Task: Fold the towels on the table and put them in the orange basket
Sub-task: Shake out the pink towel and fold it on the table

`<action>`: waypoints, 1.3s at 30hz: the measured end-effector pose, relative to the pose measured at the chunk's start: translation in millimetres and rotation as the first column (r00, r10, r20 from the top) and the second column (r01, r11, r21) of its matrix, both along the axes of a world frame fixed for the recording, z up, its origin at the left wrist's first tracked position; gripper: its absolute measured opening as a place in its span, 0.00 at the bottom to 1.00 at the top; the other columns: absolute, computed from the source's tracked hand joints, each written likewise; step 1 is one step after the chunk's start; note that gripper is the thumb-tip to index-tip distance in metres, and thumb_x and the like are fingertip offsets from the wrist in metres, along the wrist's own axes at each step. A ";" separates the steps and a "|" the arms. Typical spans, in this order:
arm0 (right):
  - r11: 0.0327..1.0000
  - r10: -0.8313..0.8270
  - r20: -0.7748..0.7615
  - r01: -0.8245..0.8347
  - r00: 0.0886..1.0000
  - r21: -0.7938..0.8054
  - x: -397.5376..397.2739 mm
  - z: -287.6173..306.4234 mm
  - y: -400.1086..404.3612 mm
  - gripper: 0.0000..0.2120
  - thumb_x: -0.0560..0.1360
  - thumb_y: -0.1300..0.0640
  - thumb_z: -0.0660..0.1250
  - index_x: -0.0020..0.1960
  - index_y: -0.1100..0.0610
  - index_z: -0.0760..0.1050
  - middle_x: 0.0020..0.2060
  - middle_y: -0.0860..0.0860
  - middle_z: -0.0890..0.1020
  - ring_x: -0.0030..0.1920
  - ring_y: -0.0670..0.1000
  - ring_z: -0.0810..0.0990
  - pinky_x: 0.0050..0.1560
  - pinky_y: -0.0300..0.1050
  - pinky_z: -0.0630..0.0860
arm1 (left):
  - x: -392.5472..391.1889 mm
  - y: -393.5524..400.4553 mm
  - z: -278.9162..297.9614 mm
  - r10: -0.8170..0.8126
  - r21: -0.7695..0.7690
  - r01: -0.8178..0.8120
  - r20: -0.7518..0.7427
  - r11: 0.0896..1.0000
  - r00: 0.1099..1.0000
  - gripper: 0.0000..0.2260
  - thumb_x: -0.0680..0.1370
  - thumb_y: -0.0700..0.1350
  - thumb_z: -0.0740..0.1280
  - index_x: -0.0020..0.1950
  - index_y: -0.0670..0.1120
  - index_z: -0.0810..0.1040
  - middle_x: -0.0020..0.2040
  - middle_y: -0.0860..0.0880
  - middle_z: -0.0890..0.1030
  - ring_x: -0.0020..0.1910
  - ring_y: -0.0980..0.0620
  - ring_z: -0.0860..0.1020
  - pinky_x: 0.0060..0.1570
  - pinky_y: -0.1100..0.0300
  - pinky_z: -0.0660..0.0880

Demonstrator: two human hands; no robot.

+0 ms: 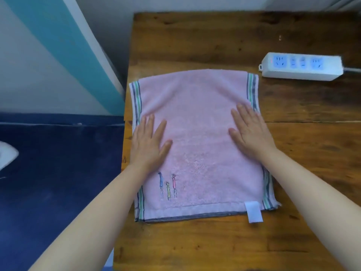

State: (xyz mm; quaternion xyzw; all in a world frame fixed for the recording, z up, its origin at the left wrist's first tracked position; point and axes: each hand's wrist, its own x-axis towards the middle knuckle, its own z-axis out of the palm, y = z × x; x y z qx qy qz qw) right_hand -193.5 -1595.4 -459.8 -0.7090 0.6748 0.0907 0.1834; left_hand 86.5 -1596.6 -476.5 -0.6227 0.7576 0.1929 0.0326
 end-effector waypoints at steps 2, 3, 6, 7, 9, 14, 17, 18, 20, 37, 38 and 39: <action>0.998 -0.070 0.008 0.070 0.997 0.004 -15.2 5.9 -3.1 0.26 0.80 0.47 0.46 0.75 0.53 0.47 0.76 0.50 0.47 0.75 0.51 0.43 0.73 0.51 0.42 | -0.7 -6.1 7.4 0.003 -0.012 -0.003 -0.009 1.000 1.000 0.25 0.79 0.56 0.52 0.75 0.50 0.56 0.77 0.45 0.51 0.76 0.46 0.46 0.71 0.52 0.48; 0.992 -0.123 0.060 0.124 0.991 -0.025 -19.0 10.0 -5.5 0.24 0.80 0.49 0.47 0.74 0.55 0.53 0.75 0.52 0.53 0.75 0.53 0.49 0.73 0.51 0.48 | -2.6 -10.1 12.6 0.025 -0.041 -0.026 -0.029 0.999 0.999 0.25 0.79 0.56 0.51 0.73 0.47 0.60 0.75 0.44 0.56 0.75 0.45 0.52 0.69 0.52 0.53; 0.936 -0.213 0.208 0.261 0.954 -0.237 -19.4 24.4 -27.9 0.18 0.78 0.55 0.55 0.63 0.63 0.70 0.63 0.58 0.74 0.65 0.59 0.69 0.65 0.50 0.66 | -10.9 -37.3 29.2 0.105 -0.172 -0.127 -0.128 0.977 0.986 0.25 0.76 0.53 0.49 0.63 0.40 0.71 0.66 0.40 0.70 0.65 0.40 0.68 0.59 0.50 0.63; 0.914 -0.222 0.206 0.277 0.953 -0.297 -17.5 28.2 -40.6 0.17 0.77 0.57 0.58 0.62 0.64 0.71 0.61 0.60 0.75 0.64 0.59 0.71 0.63 0.51 0.67 | -13.8 -51.5 31.4 0.125 -0.211 -0.150 -0.129 0.966 0.984 0.21 0.77 0.49 0.52 0.62 0.39 0.72 0.65 0.39 0.71 0.63 0.40 0.69 0.58 0.49 0.64; 0.886 -0.233 0.184 0.286 0.955 -0.366 -11.4 34.3 -68.7 0.17 0.76 0.60 0.60 0.63 0.64 0.70 0.62 0.61 0.73 0.64 0.60 0.70 0.63 0.53 0.67 | -17.9 -82.5 33.1 0.171 -0.262 -0.187 -0.080 0.947 0.982 0.16 0.78 0.42 0.56 0.63 0.39 0.70 0.65 0.40 0.70 0.64 0.42 0.67 0.60 0.49 0.62; 0.964 -0.177 -0.034 0.166 0.984 -0.205 -9.4 33.8 -122.5 0.12 0.75 0.67 0.57 0.56 0.66 0.73 0.55 0.63 0.75 0.55 0.62 0.72 0.51 0.53 0.72 | -13.3 -141.3 28.8 0.233 -0.218 -0.198 0.151 0.956 0.961 0.12 0.80 0.42 0.53 0.58 0.39 0.73 0.58 0.39 0.74 0.57 0.40 0.71 0.56 0.49 0.67; 0.928 -0.226 0.017 0.221 0.974 -0.299 -13.3 35.2 -135.2 0.09 0.74 0.68 0.56 0.48 0.67 0.75 0.46 0.62 0.74 0.44 0.60 0.71 0.41 0.49 0.67 | -6.9 -153.3 24.5 0.216 -0.214 -0.192 0.095 0.958 0.972 0.09 0.80 0.42 0.53 0.51 0.41 0.71 0.49 0.39 0.78 0.44 0.42 0.75 0.44 0.50 0.72; 0.920 -0.225 0.002 0.213 0.974 -0.329 -12.9 35.1 -137.6 0.09 0.75 0.68 0.56 0.46 0.67 0.75 0.43 0.61 0.73 0.41 0.58 0.69 0.40 0.48 0.66 | -3.9 -155.7 23.5 0.194 -0.213 -0.174 0.081 0.962 0.978 0.09 0.81 0.44 0.53 0.49 0.42 0.70 0.47 0.40 0.78 0.41 0.43 0.75 0.41 0.51 0.72; 0.942 -0.177 -0.099 0.139 0.979 -0.304 -11.3 33.2 -144.1 0.09 0.75 0.67 0.57 0.47 0.66 0.75 0.41 0.60 0.72 0.40 0.56 0.67 0.40 0.50 0.67 | 2.3 -164.0 19.9 0.136 -0.210 -0.113 0.099 0.971 0.986 0.12 0.81 0.48 0.52 0.48 0.42 0.71 0.46 0.40 0.78 0.41 0.42 0.74 0.39 0.52 0.69; 0.975 0.184 0.103 -0.169 0.977 -0.141 74.2 -10.4 -132.5 0.26 0.80 0.48 0.49 0.75 0.53 0.48 0.76 0.50 0.48 0.75 0.51 0.44 0.70 0.47 0.36 | -53.7 -136.8 -1.9 -0.022 -0.126 0.016 -0.051 0.992 0.998 0.22 0.80 0.50 0.53 0.74 0.50 0.57 0.76 0.48 0.54 0.76 0.48 0.49 0.71 0.53 0.44; 0.980 0.152 0.099 -0.137 0.983 -0.144 68.9 -12.7 -133.3 0.26 0.79 0.47 0.48 0.75 0.52 0.48 0.76 0.50 0.49 0.75 0.51 0.45 0.71 0.47 0.37 | -47.9 -138.4 -4.9 0.020 -0.115 -0.024 -0.037 0.993 0.999 0.22 0.80 0.52 0.52 0.74 0.52 0.55 0.77 0.49 0.53 0.76 0.47 0.47 0.71 0.53 0.43; 0.984 0.107 0.102 -0.091 0.989 -0.151 61.2 -13.3 -134.4 0.26 0.79 0.47 0.48 0.74 0.52 0.49 0.76 0.49 0.49 0.75 0.51 0.45 0.71 0.47 0.38 | -40.6 -139.8 -6.3 0.065 -0.112 -0.068 -0.024 0.991 0.998 0.23 0.80 0.54 0.51 0.75 0.52 0.55 0.77 0.49 0.52 0.76 0.46 0.47 0.72 0.51 0.42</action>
